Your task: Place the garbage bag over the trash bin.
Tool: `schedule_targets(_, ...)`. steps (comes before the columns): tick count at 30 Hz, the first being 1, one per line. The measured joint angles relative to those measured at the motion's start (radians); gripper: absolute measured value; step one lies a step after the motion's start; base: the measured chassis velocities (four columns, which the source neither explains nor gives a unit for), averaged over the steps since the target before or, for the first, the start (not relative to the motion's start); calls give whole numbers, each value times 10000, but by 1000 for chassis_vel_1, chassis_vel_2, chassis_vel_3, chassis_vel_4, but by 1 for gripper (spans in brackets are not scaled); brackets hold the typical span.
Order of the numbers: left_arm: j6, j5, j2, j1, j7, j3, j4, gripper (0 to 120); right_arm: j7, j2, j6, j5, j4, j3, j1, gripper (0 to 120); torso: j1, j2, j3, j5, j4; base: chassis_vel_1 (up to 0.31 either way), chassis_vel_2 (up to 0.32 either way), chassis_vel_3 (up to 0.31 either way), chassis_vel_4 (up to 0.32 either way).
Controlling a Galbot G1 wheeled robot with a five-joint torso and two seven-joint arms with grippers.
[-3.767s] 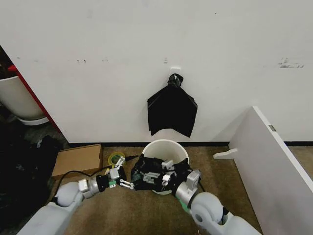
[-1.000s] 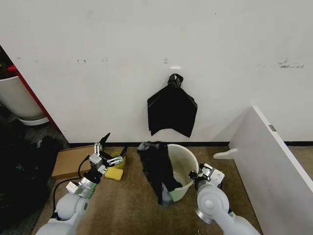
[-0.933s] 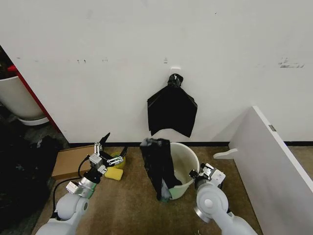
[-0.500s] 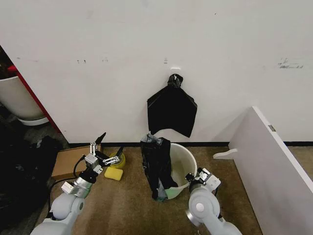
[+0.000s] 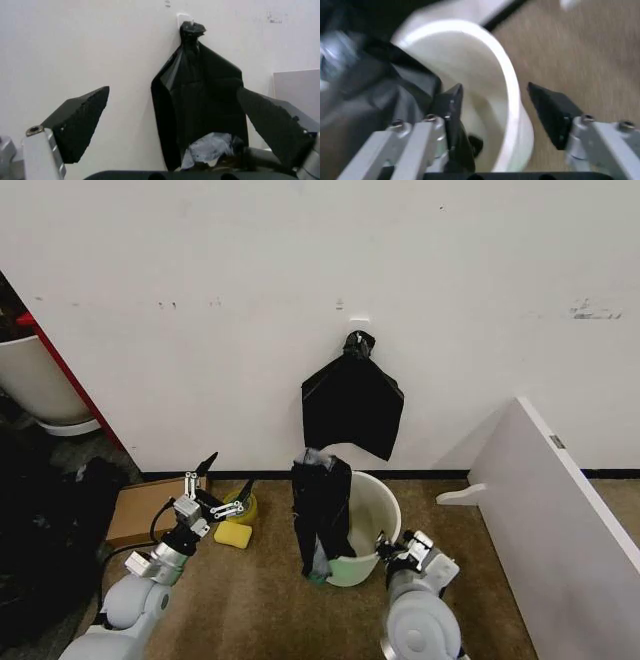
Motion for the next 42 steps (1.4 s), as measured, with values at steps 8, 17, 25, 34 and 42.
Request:
schedule_targets(8,3,127,-232,166,8,-7,-84,100,-1593,-684,-100,-1111,-102,-385,643,78,0,0,0,0,0,0,0,0,0)
schedule_targets(17,260,1005,-618,366,-673,-136,90,100,-3059,-1227,-1683,-791,-8,-1220,1428,100,0,0,0,-3,1,0,0,0,0)
schedule_targets(25,441,1103,-812,627,-1040,-390,-78,100,-2942,-982,-2999,-757,-745,-2261,2797,100,0,0,0,-2,0,0,0,0,0)
schedule_targets(34,412,1121,-819,802,-1034,-572,-180,100,-2203,-528,-3597,-1082,-1494,-2523,3323,80,0,0,0,-2,0,0,0,0,0)
schedule_targets(42,406,1117,-804,778,-1034,-555,-181,100,-2120,-487,-3594,-1087,-1562,-2372,3247,54,0,0,0,-1,0,0,0,0,0)
